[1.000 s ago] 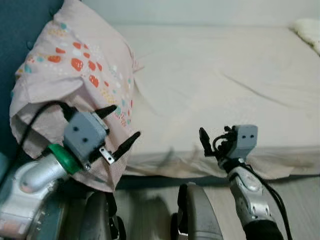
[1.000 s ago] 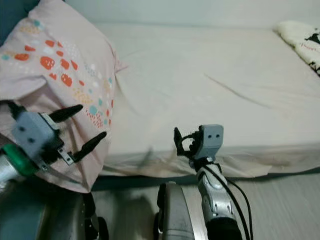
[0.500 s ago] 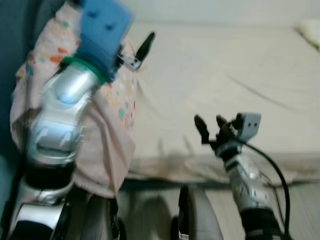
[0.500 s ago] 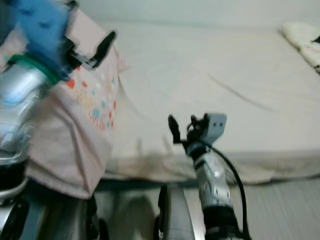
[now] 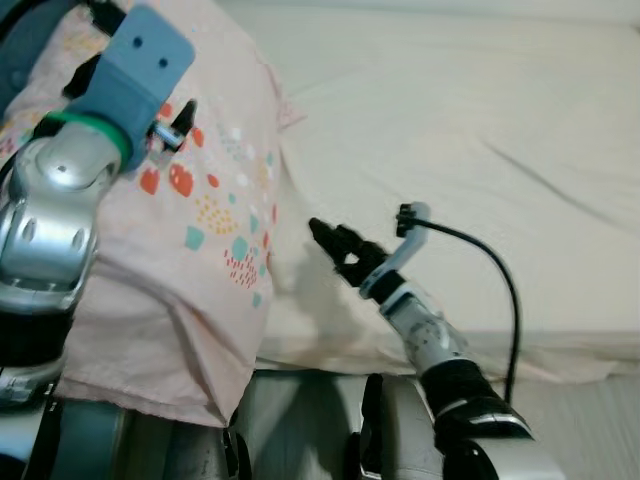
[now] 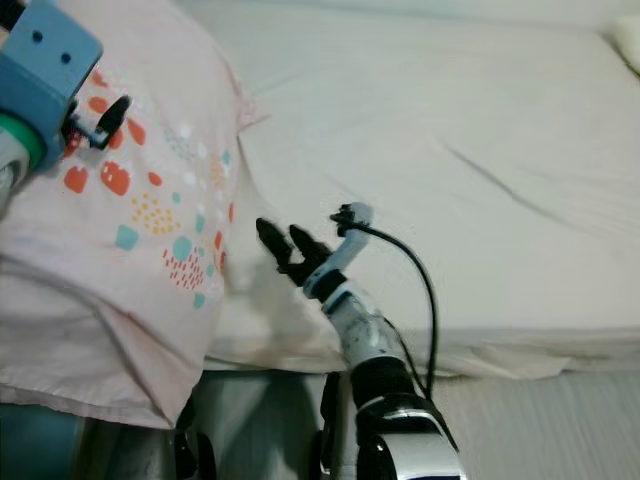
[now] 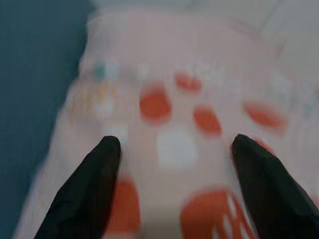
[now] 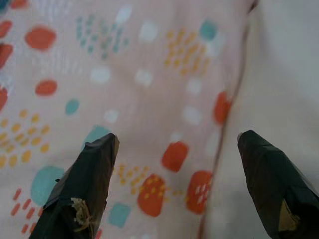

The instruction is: Clean up the room

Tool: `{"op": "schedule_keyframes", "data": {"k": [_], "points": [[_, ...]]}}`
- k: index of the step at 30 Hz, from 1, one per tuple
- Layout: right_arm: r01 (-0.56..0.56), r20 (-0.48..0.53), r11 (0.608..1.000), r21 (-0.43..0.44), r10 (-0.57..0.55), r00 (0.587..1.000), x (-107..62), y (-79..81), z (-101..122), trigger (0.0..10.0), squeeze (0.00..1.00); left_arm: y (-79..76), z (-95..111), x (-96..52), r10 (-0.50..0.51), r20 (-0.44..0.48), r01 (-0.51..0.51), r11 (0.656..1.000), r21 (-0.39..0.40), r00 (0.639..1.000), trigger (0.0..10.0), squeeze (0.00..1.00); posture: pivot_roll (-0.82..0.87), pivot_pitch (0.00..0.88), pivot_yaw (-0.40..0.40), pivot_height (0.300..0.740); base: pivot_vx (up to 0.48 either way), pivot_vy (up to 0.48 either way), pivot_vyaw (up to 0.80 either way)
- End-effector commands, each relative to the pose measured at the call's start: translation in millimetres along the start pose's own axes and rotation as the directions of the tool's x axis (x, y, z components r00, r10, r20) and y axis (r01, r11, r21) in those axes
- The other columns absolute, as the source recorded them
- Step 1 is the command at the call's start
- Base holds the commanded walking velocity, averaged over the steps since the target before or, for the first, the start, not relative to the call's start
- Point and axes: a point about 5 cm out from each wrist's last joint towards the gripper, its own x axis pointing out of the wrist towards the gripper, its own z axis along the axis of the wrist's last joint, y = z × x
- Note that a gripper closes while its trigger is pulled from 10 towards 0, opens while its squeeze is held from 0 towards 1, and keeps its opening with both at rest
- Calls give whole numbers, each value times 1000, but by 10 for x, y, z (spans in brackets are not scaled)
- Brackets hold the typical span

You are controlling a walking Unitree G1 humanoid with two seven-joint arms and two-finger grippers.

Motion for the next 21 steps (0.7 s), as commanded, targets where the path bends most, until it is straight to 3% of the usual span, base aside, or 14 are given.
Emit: {"op": "schedule_keyframes", "data": {"k": [1, 6, 9, 12, 13, 14, 17, 18, 20, 21], "points": [[11, -26, 1000, 0, -11, 1000, -53, -38, -76, 10000, 0, -12, -42, -72, 11, -28, -11, 1000, 5, 1000, 10000, 1000, 210, 248, -70, 575, 0, 0, 0], [0, -30, 1000, 15, 1, 1000, -98, -62, -85, 10000, 0, -11, -117, -108, 13, -78, -14, 1000, -6, 997, 10000, 1000, 210, 247, -65, 575, 0, 0, 0], [28, -8, 992, 123, -27, 1000, -202, -167, -126, 10000, 0, 180, -267, -167, 51, -193, -49, 999, 11, 980, 10000, 1000, 208, 248, -48, 575, 0, 0, 0], [38, -1, 988, 149, -39, 999, -215, -196, -137, 10000, 0, 217, -280, -189, 60, -208, -57, 998, 24, 976, 10000, 1000, 208, 248, -48, 575, 0, 0, 0], [40, 5, 984, 175, -42, 999, -230, -213, -157, 10000, 0, 241, -281, -218, 89, -208, -76, 995, 69, 974, 10000, 1000, 208, 248, -48, 575, 0, 0, 0], [40, 5, 984, 175, -42, 999, -230, -213, -157, 10000, 0, 241, -281, -218, 89, -208, -76, 995, 69, 974, 10000, 1000, 208, 248, -48, 575, 0, 0, 0], [22, 10, 983, 182, -24, 1000, -250, -199, -186, 10000, 0, 244, -258, -234, 189, -172, -155, 969, 192, 967, 10000, 1000, 208, 253, -15, 575, 0, 0, 0], [21, 14, 983, 180, -24, 1000, -252, -197, -182, 10000, 0, 247, -258, -226, 219, -169, -186, 964, 189, 961, 10000, 1000, 207, 248, -11, 575, 0, 0, 0], [27, 25, 983, 180, -32, 999, -269, -211, -165, 10000, 0, 38, -434, -211, 155, -262, -122, 983, 136, 952, 10000, 1000, 205, 245, -5, 575, 0, 0, 0], [27, 25, 983, 180, -32, 999, -269, -211, -165, 10000, 0, 38, -434, -211, 155, -262, -122, 983, 136, 952, 10000, 1000, 205, 245, -5, 575, 0, 0, 0]]}}
